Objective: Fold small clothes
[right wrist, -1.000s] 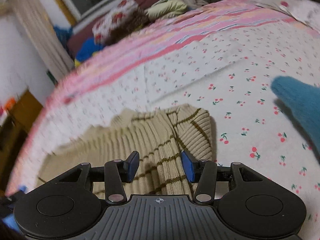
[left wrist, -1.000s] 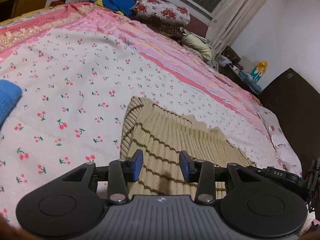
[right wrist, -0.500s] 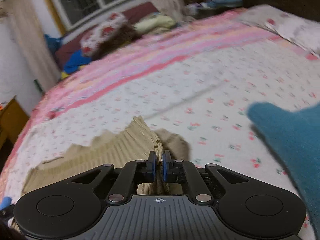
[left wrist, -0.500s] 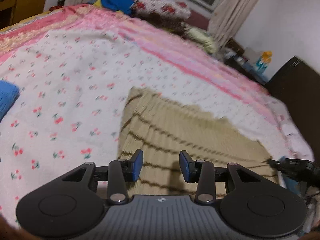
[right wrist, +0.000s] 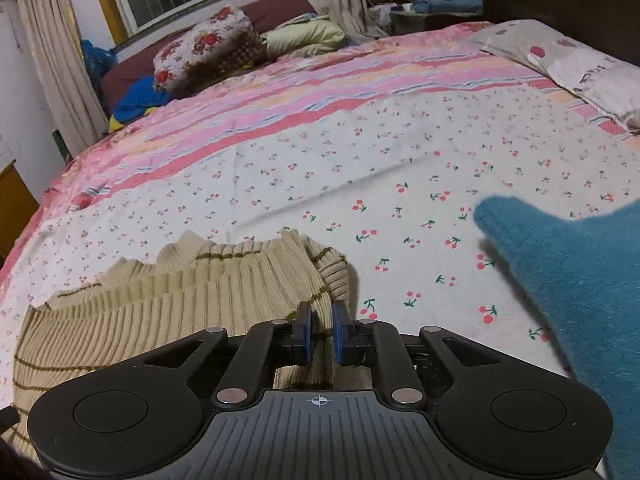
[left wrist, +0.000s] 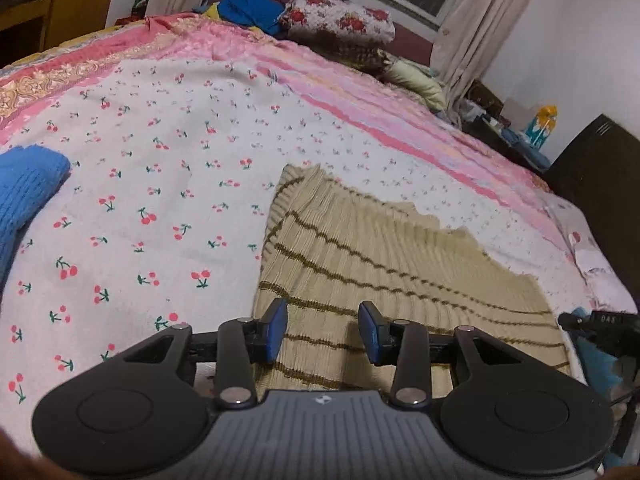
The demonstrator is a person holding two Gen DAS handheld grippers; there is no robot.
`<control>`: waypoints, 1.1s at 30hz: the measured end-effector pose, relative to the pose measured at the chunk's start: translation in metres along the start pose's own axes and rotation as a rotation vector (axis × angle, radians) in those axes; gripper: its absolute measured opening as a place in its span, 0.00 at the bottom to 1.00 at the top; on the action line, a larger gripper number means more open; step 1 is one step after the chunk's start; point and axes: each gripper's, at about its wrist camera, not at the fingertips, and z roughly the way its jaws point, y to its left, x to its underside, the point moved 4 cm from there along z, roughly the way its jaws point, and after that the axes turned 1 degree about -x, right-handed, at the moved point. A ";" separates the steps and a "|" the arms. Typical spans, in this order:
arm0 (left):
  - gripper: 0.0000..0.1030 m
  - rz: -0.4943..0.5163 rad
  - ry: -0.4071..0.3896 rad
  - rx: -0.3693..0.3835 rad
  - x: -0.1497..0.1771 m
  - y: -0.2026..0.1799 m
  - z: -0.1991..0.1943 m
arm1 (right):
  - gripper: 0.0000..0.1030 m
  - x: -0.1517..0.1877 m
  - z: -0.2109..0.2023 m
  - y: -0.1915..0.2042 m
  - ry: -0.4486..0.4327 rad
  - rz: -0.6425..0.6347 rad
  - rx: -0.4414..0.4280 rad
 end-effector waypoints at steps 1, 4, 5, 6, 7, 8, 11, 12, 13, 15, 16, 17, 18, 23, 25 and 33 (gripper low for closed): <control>0.43 0.003 -0.008 0.000 -0.001 -0.001 -0.003 | 0.13 0.000 -0.005 0.000 -0.016 -0.001 0.012; 0.43 0.024 -0.022 -0.012 0.001 -0.002 -0.008 | 0.13 0.005 -0.028 0.004 -0.085 -0.027 0.023; 0.43 0.027 -0.019 -0.017 0.002 -0.001 -0.007 | 0.13 0.008 -0.034 0.006 -0.101 -0.040 0.014; 0.43 0.026 -0.012 -0.022 0.004 0.000 -0.006 | 0.13 0.011 -0.041 0.011 -0.111 -0.060 -0.004; 0.43 0.022 -0.007 -0.028 0.006 0.001 -0.004 | 0.13 0.016 -0.044 0.015 -0.106 -0.079 -0.026; 0.43 0.018 -0.009 -0.031 0.007 0.001 -0.004 | 0.13 0.021 -0.045 0.019 -0.096 -0.093 -0.045; 0.43 0.031 -0.014 -0.039 0.008 -0.003 -0.005 | 0.13 0.037 -0.040 0.025 -0.047 -0.139 -0.067; 0.43 0.039 -0.008 -0.045 0.008 -0.004 -0.004 | 0.13 0.042 -0.034 0.024 -0.024 -0.151 -0.046; 0.43 0.046 -0.003 -0.051 0.008 -0.004 -0.003 | 0.13 0.046 -0.027 0.022 0.000 -0.157 -0.021; 0.43 0.044 0.001 -0.056 0.008 -0.004 -0.003 | 0.11 0.050 -0.017 0.013 0.021 -0.150 0.006; 0.43 0.041 0.002 -0.056 0.008 -0.005 -0.003 | 0.10 0.049 -0.017 0.010 0.020 -0.142 0.009; 0.43 0.037 0.003 -0.055 0.007 -0.005 -0.004 | 0.09 0.048 -0.018 0.008 0.022 -0.126 0.006; 0.43 0.036 0.004 -0.055 0.007 -0.006 -0.005 | 0.08 0.048 -0.020 0.006 0.023 -0.115 0.006; 0.44 0.074 0.013 -0.099 0.009 -0.011 -0.005 | 0.08 0.052 -0.022 0.005 0.017 -0.148 0.045; 0.44 0.102 0.015 -0.125 0.011 -0.015 -0.006 | 0.08 0.054 -0.021 0.003 0.019 -0.142 0.058; 0.44 0.157 0.003 -0.167 0.019 -0.020 -0.019 | 0.09 0.051 -0.040 0.012 0.018 -0.175 0.114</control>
